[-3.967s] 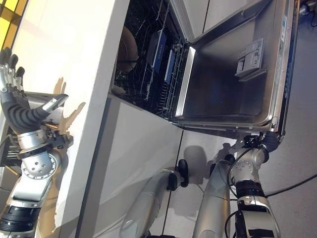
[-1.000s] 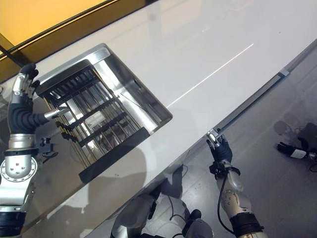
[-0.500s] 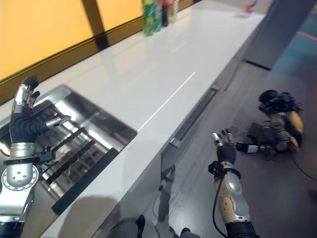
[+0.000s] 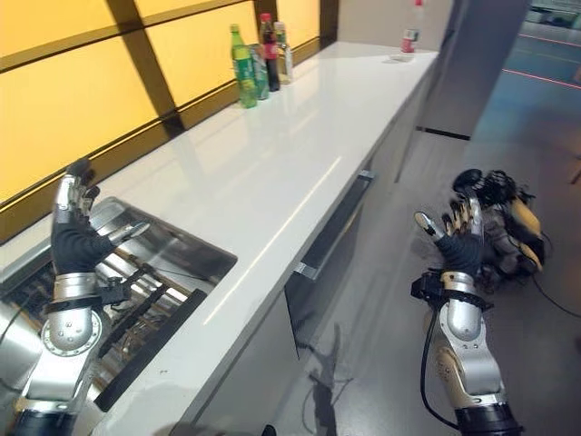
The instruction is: Pick up plates and place into dishwasher.
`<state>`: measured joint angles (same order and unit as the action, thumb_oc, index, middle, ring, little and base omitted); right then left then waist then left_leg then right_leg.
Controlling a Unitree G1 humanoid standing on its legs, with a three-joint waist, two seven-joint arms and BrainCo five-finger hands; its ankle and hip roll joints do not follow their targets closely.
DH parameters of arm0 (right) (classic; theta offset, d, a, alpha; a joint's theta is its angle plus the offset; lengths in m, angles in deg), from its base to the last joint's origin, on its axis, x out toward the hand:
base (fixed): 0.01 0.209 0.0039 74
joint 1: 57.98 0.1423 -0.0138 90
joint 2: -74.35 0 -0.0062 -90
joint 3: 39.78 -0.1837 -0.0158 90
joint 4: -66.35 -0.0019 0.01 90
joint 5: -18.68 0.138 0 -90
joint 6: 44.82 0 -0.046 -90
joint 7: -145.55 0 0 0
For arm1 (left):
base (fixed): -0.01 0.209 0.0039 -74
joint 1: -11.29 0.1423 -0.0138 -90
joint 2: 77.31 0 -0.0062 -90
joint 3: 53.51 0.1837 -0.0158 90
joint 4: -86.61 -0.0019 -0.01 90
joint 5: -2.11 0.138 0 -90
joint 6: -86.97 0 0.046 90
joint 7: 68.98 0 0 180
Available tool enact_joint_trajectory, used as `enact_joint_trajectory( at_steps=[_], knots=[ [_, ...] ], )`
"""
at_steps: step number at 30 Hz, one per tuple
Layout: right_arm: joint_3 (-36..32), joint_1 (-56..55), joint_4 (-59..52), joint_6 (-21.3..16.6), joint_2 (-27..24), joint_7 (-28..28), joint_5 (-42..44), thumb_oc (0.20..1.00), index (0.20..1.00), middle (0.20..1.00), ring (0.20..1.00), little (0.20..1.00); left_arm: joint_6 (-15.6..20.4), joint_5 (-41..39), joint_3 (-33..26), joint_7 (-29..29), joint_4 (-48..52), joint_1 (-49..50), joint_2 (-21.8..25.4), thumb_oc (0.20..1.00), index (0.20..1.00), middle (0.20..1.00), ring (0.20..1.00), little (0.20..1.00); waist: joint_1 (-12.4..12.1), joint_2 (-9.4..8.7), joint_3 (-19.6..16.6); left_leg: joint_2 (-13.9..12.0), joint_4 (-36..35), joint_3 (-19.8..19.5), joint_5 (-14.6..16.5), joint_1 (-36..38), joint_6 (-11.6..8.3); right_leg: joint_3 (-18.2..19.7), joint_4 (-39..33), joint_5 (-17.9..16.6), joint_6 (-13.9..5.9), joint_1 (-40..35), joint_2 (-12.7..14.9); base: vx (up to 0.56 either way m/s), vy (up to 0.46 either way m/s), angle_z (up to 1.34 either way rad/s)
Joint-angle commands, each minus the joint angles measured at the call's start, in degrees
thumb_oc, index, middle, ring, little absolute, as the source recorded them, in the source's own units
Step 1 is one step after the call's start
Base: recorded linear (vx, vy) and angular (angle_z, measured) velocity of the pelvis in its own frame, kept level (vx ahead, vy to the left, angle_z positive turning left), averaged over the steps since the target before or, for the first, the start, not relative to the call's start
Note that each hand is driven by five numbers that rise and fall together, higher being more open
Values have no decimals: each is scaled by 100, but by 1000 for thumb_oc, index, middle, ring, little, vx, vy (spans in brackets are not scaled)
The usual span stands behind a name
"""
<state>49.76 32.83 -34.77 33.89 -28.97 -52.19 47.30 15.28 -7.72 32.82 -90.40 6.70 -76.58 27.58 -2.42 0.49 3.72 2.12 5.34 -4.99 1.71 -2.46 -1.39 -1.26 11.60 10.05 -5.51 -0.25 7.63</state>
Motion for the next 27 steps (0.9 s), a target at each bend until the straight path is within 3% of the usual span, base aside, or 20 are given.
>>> enact_joint_trajectory(
  at_steps=[1, 4, 6, 13, 17, 19, 20, 22, 27],
  knots=[
    [270, 762, -630, -353, -137, 661, -199, 1000, 1000, 1000, 1000, 1000, 98, -252, -74, -1, 255, -422, 271, 1000, 1000, 1000, 1000, 1000, -168, -438, -224, 420, 153, -300, 607, 94, 439, 693, -960, -1156, -95, 111, -101, 75, -209, 80],
    [526, 1064, -812, -58, -107, 776, -195, 1000, 1000, 1000, 1000, 1000, -25, -361, 105, 16, 279, -561, 72, 1000, 1000, 1000, 1000, 1000, -201, -462, -274, 383, 135, -621, 576, 70, 356, 950, -957, -1114, -76, 133, -213, 57, -151, 107],
    [750, 1315, -813, 94, -29, 846, -129, 1000, 1000, 1000, 1000, 1000, -81, -400, 200, -73, 298, -603, -85, 1000, 1000, 1000, 1000, 1000, -287, -478, -284, 321, 146, -783, 564, 44, 278, 908, -950, -1002, -24, 86, -261, 25, -189, 98],
    [1215, 1926, -511, 464, 78, 1013, 124, 1000, 1000, 1000, 1000, 1000, -189, -680, 231, 46, 376, -500, -268, 1000, 1000, 1000, 1000, 1000, -693, -523, -325, -73, 138, -910, 291, -98, -50, 137, -1106, -829, 220, -154, -399, -6, -224, 74],
    [1414, 1972, -335, 468, 111, 908, 76, 1000, 1000, 1000, 1000, 1000, -165, -1022, 264, 157, 223, -611, -254, 1000, 1000, 1000, 1000, 1000, -845, -538, -266, -136, 406, -977, 214, -350, -127, -169, -1002, -701, 375, -161, -465, -41, -169, 64],
    [1395, 1924, -249, 443, 127, 808, 43, 1000, 1000, 1000, 1000, 1000, -193, -1132, 310, 296, 111, -753, -322, 1000, 1000, 1000, 1000, 1000, -786, -512, -248, -206, 584, -463, 96, -541, -173, -434, -986, -652, 431, -189, -460, -98, -92, 94],
    [1311, 1804, -193, 335, 136, 741, -84, 1000, 1000, 1000, 1000, 1000, -181, -1162, 415, 455, -27, -935, -401, 1000, 1000, 1000, 1000, 1000, -646, -506, -246, -310, 885, 190, 114, -706, -220, -676, -1020, -635, 461, -231, -417, -113, -34, 118],
    [1250, 1727, -119, 208, 92, 729, -100, 1000, 1000, 1000, 1000, 1000, -156, -1027, 688, 368, -239, -1251, -518, 1000, 1000, 1000, 1000, 1000, -403, -511, -294, -395, 988, 772, 145, -756, -241, -924, -1024, -648, 472, -172, -341, -127, 52, 170],
    [1349, 1838, 36, 219, 234, 806, -154, 1000, 1000, 1000, 1000, 1000, -91, -964, 801, 52, -416, -1481, -580, 1000, 1000, 1000, 1000, 1000, -223, -338, -381, -323, 299, 717, 127, -356, -235, -779, -1204, -733, 410, -206, -334, -27, 121, 73]
  ],
)
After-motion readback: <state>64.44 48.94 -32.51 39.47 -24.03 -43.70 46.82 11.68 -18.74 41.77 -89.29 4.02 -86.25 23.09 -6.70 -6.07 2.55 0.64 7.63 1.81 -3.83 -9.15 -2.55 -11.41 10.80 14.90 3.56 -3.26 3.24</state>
